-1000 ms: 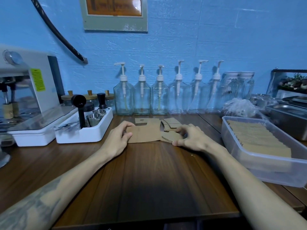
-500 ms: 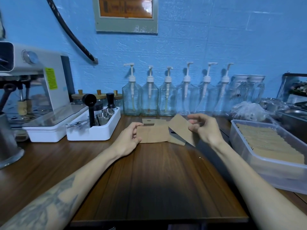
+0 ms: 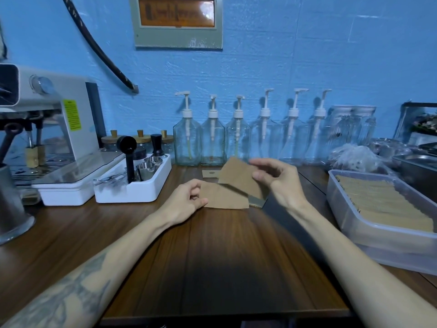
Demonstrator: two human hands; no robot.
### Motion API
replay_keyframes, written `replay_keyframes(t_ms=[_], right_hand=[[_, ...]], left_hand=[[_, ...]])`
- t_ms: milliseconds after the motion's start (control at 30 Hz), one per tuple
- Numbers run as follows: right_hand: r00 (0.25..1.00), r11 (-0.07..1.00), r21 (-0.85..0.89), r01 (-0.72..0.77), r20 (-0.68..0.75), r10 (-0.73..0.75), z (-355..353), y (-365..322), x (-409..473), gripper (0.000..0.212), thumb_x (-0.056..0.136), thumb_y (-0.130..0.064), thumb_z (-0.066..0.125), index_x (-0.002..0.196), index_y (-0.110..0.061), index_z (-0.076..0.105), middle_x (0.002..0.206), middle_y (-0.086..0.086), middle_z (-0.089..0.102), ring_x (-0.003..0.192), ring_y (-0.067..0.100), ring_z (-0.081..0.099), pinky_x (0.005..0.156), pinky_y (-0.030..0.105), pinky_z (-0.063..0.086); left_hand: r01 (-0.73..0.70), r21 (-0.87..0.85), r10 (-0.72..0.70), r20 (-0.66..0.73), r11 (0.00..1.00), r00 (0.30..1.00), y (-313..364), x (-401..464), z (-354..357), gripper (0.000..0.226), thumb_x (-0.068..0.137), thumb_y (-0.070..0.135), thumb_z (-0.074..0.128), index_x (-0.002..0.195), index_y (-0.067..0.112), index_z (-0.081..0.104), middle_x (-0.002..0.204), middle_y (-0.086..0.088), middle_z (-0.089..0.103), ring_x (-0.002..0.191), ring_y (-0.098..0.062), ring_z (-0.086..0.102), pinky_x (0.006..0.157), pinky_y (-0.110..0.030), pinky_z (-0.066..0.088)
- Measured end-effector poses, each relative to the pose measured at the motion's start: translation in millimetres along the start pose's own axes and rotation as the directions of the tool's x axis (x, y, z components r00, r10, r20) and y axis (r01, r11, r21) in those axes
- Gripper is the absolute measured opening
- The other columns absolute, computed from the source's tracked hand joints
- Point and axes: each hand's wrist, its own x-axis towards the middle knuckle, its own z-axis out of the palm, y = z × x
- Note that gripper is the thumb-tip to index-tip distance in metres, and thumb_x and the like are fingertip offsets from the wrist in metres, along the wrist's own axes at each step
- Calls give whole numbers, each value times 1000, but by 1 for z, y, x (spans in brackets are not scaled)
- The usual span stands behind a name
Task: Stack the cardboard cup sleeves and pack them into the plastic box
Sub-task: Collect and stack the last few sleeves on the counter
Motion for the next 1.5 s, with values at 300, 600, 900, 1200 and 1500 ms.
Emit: replay_keyframes(t_ms=[300,600,900,1200,1500], right_hand=[[974,918,-359,166,204,-96,25,14,-8,22,87,-8,72,102,-23,77,99,-8,64,102,14,59,96,41,48],[953,753,-601,269,279,-119,20,29,-6,48,93,-32,64,139,-32,52,123,-6,47,115,11,37,104,34,35],[922,730,-631,262,387,3,26,34,-8,46,99,-38,53,142,-28,42,131,6,60,121,26,53,87,30,40],[955,781,-611,132,289,64,7,39,0,50,92,-56,55,134,-30,53,94,-14,59,92,10,58,83,34,49],[930,504,-864,15,197,310,-7,55,4,66,86,-69,52,127,-19,62,128,6,48,120,26,40,97,43,37]], left_hand=[[7,-153,18,166,988,986,4,-2,2,55,83,-11,68,130,13,52,116,-10,71,98,-14,64,88,-26,48],[-7,-165,10,15,986,1000,0,1,5,26,92,2,64,117,9,60,105,-7,75,99,-19,71,89,-29,55],[-57,12,57,18,998,998,0,-1,9,19,97,18,60,115,15,57,107,0,71,100,-13,67,92,-36,53],[-30,-5,30,-41,1000,999,-10,5,-3,16,98,14,59,113,13,57,109,4,70,101,-2,65,85,-18,49],[59,0,-58,-121,998,991,-24,2,-26,14,100,11,54,112,12,48,109,0,65,106,-14,61,95,-30,48]])
